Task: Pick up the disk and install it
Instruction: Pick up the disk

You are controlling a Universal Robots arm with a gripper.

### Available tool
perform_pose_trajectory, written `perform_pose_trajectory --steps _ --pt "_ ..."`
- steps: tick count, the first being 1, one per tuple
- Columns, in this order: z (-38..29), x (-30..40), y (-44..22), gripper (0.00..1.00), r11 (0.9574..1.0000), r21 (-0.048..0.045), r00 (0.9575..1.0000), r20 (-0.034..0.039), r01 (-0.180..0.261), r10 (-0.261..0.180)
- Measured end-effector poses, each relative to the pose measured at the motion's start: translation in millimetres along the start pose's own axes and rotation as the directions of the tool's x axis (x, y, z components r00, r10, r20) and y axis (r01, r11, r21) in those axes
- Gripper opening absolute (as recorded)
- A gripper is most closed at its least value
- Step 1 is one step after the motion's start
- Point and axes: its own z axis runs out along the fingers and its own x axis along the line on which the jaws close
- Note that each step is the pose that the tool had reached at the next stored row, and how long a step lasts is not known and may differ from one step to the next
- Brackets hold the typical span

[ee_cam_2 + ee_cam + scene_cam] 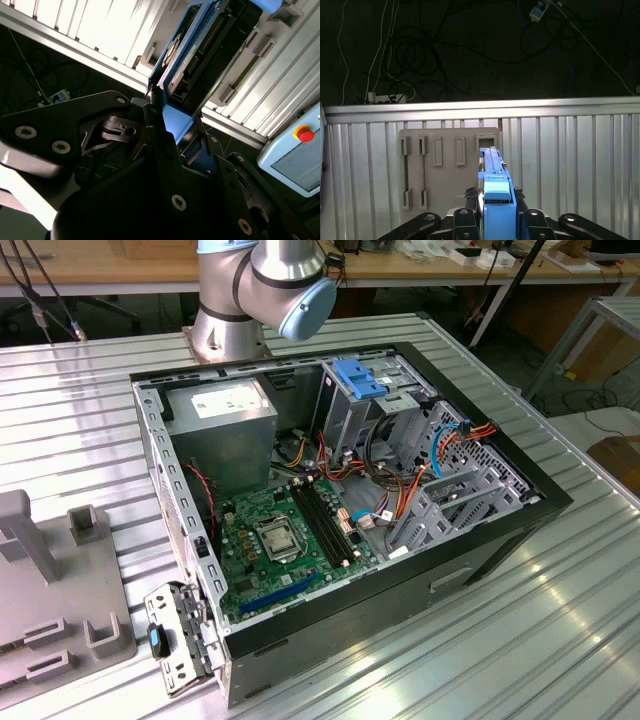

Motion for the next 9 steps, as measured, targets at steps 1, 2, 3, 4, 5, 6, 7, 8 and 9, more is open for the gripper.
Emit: perform_pose_trajectory --steps 1,2,3,4,5,6,7,8,9 --pt "-1.2 0.0 0.0 0.37 1.0000 0.0000 1.0000 0.0000 0.000 0.000" --pt "-2.1 0.0 -0.1 0.37 1.0000 0.0000 1.0000 0.0000 0.000 0.000" --pt "-2.6 0.0 -0.1 0.37 1.0000 0.0000 1.0000 0.0000 0.000 0.000" --pt "-3.1 0.0 -0.1 0.37 1.0000 -0.0001 1.0000 0.0000 0.000 0.000" --pt "-4.0 0.0 -0.1 0.37 1.0000 -0.0001 1.0000 0.0000 0.000 0.000" --pt "-4.9 0.0 -0.1 0.37 1.0000 -0.0001 1.0000 0.0000 0.000 0.000" --pt "-5.7 0.0 -0.2 0.37 1.0000 -0.0001 1.0000 0.0000 0.000 0.000" --pt "-6.7 0.0 -0.2 0.37 1.0000 -0.0001 1.0000 0.0000 0.000 0.000" --pt "-7.7 0.0 -0.3 0.37 1.0000 -0.0001 1.0000 0.0000 0.000 0.000"
